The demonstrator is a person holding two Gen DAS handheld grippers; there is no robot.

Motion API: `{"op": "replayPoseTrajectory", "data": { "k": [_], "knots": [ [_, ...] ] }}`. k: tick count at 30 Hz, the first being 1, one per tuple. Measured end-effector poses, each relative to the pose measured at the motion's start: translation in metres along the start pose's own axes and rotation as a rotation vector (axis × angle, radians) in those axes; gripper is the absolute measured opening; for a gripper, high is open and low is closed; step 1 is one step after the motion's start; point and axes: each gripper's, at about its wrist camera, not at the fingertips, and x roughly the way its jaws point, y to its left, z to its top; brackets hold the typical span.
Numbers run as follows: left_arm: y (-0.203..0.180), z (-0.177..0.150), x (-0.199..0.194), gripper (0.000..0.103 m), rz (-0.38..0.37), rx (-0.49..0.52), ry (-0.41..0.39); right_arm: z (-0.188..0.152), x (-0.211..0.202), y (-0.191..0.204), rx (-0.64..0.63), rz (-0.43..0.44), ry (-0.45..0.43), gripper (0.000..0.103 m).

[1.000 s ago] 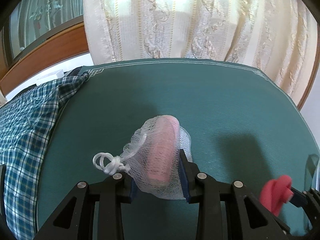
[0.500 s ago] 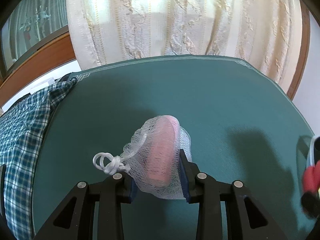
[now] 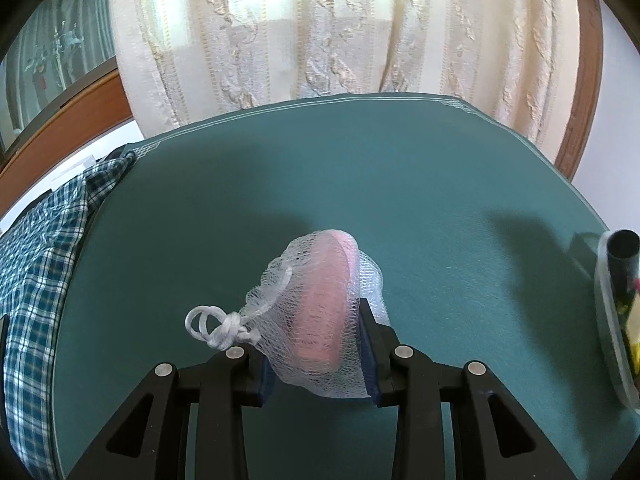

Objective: Organize objects
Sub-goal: 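Lower the pink curler into the basin and open the right tool while the left tool carries the mesh bag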

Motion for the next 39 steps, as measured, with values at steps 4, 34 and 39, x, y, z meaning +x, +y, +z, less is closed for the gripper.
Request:
{"op": "replayPoseTrajectory", "data": {
  "k": [4,34,39],
  "knots": [
    [-0.011,-0.003,-0.009,0.036,-0.027,0.011,-0.001,0.000,-0.003,-0.028,0.038,-0.053,-0.003,0.062],
    [-0.133,0.014,-0.083,0.036,-0.394,0.184,-0.003,-0.013,0.027,-0.110,0.147,0.013,0.143,0.063],
    [-0.153,0.015,-0.088,0.036,-0.464,0.222,0.002,-0.008,0.011,-0.119,0.189,0.049,0.083,0.070]
  ]
}}
